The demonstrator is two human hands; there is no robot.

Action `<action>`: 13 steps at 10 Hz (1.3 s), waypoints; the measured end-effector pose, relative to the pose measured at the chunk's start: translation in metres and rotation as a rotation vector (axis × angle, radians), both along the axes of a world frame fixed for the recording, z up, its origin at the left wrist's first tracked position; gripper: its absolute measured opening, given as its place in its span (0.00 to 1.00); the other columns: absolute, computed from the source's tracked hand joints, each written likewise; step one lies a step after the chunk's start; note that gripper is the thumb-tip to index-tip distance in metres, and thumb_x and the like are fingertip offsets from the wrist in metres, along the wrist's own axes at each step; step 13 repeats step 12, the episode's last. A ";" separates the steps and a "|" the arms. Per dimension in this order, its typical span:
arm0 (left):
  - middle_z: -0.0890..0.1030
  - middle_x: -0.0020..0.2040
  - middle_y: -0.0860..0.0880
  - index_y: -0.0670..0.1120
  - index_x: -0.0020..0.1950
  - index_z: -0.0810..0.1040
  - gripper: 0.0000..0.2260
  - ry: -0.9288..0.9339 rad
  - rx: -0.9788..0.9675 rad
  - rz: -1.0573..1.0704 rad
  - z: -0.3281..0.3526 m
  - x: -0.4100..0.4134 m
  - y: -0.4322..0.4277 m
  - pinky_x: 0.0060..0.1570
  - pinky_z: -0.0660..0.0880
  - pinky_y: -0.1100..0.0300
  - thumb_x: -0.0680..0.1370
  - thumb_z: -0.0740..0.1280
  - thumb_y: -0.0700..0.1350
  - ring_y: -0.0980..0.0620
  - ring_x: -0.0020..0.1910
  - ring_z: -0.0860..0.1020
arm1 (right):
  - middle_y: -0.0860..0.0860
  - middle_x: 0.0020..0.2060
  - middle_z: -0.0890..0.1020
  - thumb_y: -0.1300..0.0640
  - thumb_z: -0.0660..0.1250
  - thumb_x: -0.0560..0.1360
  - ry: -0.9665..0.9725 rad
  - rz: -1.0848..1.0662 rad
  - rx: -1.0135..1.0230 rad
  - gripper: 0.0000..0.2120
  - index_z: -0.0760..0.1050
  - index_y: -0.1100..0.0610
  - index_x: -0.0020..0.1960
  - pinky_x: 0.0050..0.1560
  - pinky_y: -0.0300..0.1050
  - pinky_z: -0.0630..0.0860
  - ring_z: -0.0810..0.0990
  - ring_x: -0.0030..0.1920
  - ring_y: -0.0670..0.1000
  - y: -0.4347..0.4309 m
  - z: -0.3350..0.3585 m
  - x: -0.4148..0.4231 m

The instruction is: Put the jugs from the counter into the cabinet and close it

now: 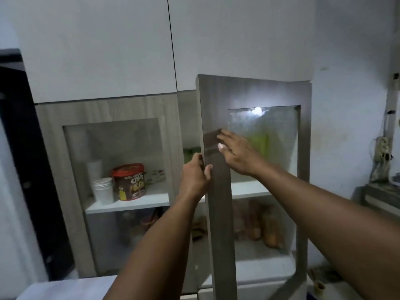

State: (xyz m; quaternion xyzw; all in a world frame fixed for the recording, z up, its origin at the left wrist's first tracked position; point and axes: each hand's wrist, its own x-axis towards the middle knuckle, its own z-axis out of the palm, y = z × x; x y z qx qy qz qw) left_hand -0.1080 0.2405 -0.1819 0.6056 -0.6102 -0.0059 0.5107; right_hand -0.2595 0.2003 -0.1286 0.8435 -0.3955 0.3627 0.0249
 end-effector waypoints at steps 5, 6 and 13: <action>0.30 0.80 0.47 0.46 0.81 0.35 0.40 -0.850 0.052 0.483 -0.027 0.122 -0.175 0.77 0.34 0.46 0.80 0.55 0.62 0.47 0.79 0.31 | 0.44 0.80 0.36 0.44 0.55 0.80 0.284 -0.037 -0.272 0.36 0.39 0.45 0.81 0.78 0.61 0.49 0.38 0.81 0.51 -0.216 -0.044 0.087; 0.27 0.78 0.47 0.45 0.80 0.32 0.41 -0.864 0.132 0.503 -0.029 0.129 -0.197 0.77 0.32 0.46 0.80 0.54 0.61 0.47 0.78 0.28 | 0.45 0.79 0.31 0.43 0.55 0.80 0.324 -0.056 -0.247 0.38 0.34 0.45 0.80 0.78 0.63 0.44 0.32 0.79 0.52 -0.242 -0.048 0.100; 0.28 0.79 0.46 0.45 0.80 0.34 0.53 -0.816 0.341 0.304 -0.005 0.135 -0.221 0.79 0.49 0.47 0.74 0.69 0.61 0.44 0.79 0.33 | 0.44 0.78 0.28 0.46 0.64 0.76 0.397 -0.025 -0.053 0.45 0.36 0.44 0.80 0.77 0.63 0.44 0.33 0.79 0.52 -0.256 -0.025 0.111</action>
